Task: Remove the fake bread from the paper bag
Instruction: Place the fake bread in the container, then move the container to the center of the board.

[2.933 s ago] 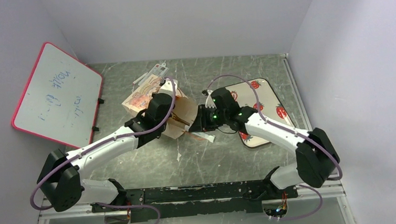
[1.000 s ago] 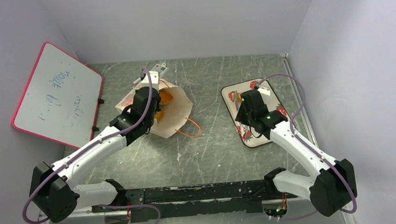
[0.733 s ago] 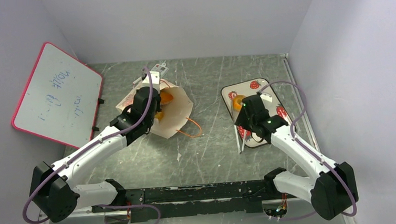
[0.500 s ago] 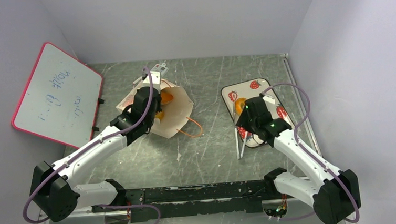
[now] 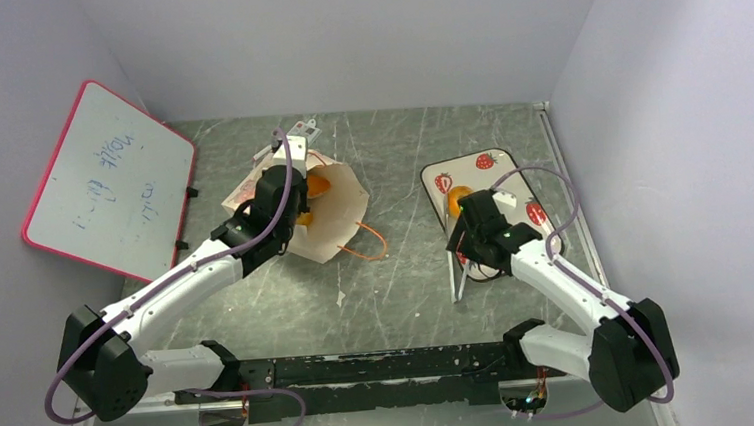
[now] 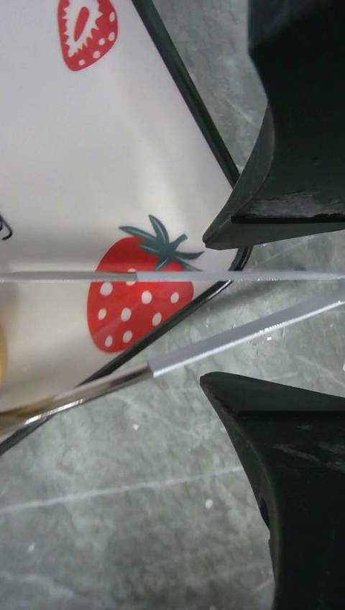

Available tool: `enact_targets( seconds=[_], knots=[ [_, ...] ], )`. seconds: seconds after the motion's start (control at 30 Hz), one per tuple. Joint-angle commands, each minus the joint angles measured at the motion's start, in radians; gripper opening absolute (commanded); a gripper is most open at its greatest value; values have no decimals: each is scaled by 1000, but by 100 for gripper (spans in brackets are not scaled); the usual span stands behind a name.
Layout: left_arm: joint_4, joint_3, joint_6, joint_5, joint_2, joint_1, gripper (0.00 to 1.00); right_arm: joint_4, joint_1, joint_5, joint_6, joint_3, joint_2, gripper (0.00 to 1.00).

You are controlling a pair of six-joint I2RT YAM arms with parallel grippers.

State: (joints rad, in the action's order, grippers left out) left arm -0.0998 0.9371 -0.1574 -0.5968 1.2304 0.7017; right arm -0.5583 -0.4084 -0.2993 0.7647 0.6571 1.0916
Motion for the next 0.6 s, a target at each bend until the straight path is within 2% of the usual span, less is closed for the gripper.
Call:
enact_targets(
  seconds=[0.0, 0.23, 0.37, 0.57],
  knots=[
    [54, -13, 1, 24, -12, -4, 7, -6, 8, -53, 34, -18, 22, 67],
    [75, -12, 23, 40, -9, -6, 7, 37, 8, -94, 48, -6, 65, 59],
    [84, -11, 25, 57, -8, -15, 7, 32, 8, -104, 65, 33, 134, 58],
    [84, -4, 37, 75, -11, -21, 7, 43, 8, -183, 14, 150, 117, 58]
  ],
)
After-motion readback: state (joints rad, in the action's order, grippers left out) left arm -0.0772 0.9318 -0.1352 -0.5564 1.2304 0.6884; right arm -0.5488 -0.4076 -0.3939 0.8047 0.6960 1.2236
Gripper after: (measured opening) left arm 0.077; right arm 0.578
